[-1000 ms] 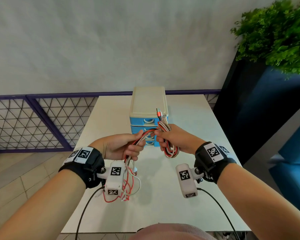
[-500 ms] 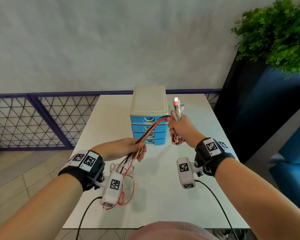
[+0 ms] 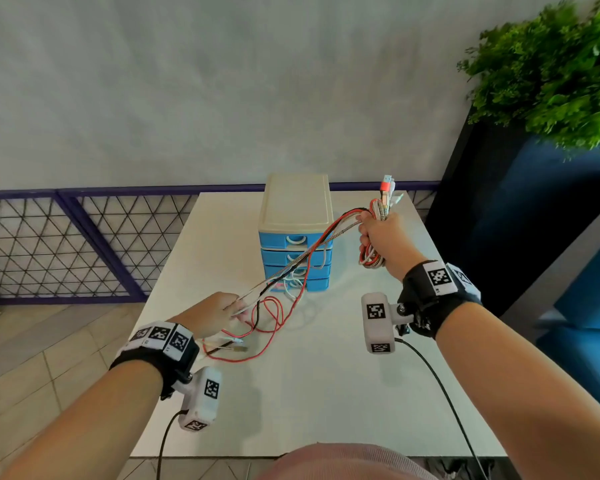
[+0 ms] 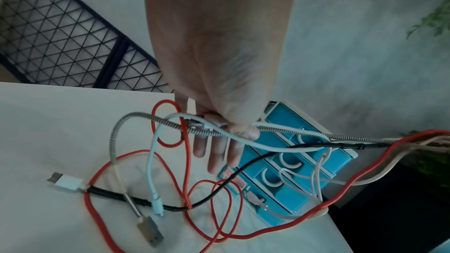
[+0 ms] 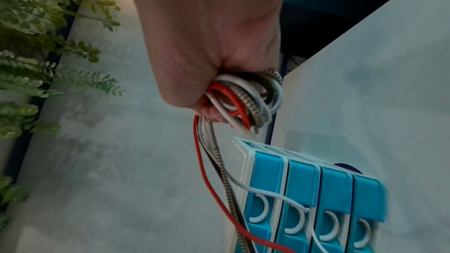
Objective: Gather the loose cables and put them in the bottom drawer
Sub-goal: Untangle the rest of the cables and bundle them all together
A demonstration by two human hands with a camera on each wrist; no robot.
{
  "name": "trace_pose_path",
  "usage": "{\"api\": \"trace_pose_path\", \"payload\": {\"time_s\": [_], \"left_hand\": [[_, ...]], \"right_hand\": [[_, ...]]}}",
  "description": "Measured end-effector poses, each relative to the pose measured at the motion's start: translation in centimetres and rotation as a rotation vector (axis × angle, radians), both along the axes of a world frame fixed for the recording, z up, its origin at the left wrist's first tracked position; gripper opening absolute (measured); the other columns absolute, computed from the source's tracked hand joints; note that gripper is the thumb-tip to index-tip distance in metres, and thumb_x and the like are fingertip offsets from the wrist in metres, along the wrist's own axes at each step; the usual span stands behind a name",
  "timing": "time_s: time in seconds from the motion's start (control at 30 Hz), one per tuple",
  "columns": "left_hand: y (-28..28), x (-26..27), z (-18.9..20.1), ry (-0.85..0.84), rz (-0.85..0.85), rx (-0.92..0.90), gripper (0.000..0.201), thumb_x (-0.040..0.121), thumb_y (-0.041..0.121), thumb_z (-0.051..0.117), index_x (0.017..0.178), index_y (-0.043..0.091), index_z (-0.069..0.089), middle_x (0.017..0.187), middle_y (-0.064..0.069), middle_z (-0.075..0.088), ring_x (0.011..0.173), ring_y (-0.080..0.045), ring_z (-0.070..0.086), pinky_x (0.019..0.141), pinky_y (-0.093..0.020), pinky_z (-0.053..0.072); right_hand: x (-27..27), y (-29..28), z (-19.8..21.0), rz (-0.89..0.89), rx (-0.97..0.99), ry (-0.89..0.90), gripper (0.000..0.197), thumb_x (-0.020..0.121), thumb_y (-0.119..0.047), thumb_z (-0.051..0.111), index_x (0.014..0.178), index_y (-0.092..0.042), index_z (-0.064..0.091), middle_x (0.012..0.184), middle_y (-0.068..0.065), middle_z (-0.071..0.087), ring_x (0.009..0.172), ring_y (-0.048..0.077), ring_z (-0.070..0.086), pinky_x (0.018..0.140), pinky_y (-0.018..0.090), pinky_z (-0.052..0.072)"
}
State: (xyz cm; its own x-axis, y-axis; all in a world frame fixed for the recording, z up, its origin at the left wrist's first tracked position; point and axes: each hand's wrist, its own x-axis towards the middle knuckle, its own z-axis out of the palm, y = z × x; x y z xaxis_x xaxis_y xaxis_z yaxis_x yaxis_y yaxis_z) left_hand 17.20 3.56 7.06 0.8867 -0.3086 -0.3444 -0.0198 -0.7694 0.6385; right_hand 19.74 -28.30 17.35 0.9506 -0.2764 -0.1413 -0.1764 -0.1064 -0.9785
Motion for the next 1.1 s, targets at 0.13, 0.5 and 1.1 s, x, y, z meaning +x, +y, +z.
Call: {"api": "trace_pose_path", "payload": {"time_s": [0.13, 0.5, 1.1], "left_hand": [[2.5, 0.8, -2.4, 0.025, 0.081, 0.119, 0.054, 0.084, 0.063, 0.031, 0.083, 0.017, 0.059, 0.088, -0.006, 0.066, 0.083, -0.020, 0.059, 0.087, -0.036, 0.043], [4.9, -0.6, -2.0, 0.151, 0.137, 0.485, 0.015, 0.092, 0.011, 0.047, 0.085, 0.004, 0.059, 0.093, -0.013, 0.065, 0.100, -0.032, 0.063, 0.072, -0.026, 0.044], [-10.2, -0.6, 11.2, 0.586, -0.071, -0.814, 0.053, 0.084, 0.063, 0.033, 0.066, 0.017, 0.049, 0.047, 0.006, 0.032, 0.042, -0.010, 0.035, 0.069, -0.027, 0.050]], "right_hand": [[-0.3, -0.8, 0.4, -0.058, 0.038, 0.022, 0.019, 0.098, -0.019, 0.048, 0.079, -0.019, 0.051, 0.065, 0.001, 0.052, 0.046, 0.010, 0.049, 0.053, 0.029, 0.047], [-1.8, -1.6, 2.5, -0.014, 0.131, 0.019, 0.022, 0.100, -0.012, 0.042, 0.079, -0.017, 0.048, 0.065, 0.002, 0.049, 0.040, 0.009, 0.046, 0.043, 0.020, 0.044], [-3.9, 1.5, 2.8, 0.624, -0.139, -0.009, 0.008, 0.098, -0.017, 0.053, 0.094, -0.011, 0.050, 0.062, -0.002, 0.051, 0.051, 0.010, 0.046, 0.058, 0.029, 0.051]]}}
